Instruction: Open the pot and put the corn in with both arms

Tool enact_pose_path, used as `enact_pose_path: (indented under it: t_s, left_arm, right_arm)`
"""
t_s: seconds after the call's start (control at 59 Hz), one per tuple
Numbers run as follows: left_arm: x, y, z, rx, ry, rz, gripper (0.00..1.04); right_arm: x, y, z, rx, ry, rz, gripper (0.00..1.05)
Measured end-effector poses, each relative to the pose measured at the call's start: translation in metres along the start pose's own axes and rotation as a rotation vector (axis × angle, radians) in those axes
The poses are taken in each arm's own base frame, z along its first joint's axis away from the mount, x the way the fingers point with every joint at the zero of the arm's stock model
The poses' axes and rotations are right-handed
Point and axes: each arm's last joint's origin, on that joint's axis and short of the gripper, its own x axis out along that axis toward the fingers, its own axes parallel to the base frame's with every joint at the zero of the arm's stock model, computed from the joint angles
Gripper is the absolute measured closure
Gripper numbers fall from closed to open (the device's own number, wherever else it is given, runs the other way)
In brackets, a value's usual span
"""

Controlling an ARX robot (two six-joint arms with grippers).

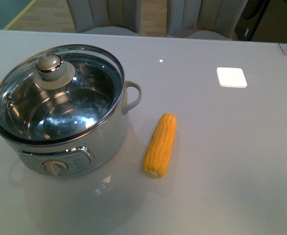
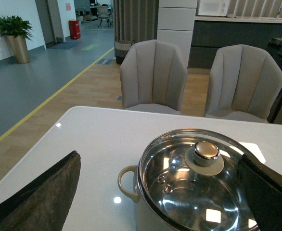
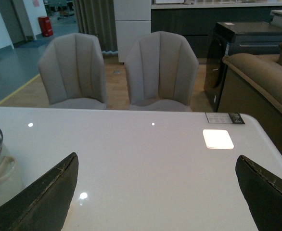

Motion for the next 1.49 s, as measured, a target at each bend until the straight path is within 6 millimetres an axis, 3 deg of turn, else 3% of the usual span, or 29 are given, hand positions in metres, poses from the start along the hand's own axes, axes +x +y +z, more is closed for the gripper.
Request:
enact_pose_path:
  t_s: [0.712,0.831,1.001,1.221,1.493]
  left_arm:
    - [0.0,0.0,0.0,0.0,0.0,0.0,0.07]
    - [0.003,-0.002,-0.003,-0.162,0.303,0.04,0.07]
    - [0.011,-0.008,0.0,-0.257,0.373,0.023,0.07]
    - [0.036,-0.016,0.017,-0.236,0.343,-0.022,0.07]
    - [0.104,-0.031,0.018,-0.107,0.326,-0.088,0.07]
  right_arm:
    - [0.0,0.0,0.0,0.0,0.0,0.0,0.09]
    - [0.0,0.0,0.0,0.0,0.0,0.0,0.09]
    - [0.0,0.0,0.0,0.0,0.0,0.0,0.09]
    - [0.0,0.0,0.0,0.0,0.0,0.0,0.09]
    - [0.0,0.0,0.0,0.0,0.0,0.0,0.09]
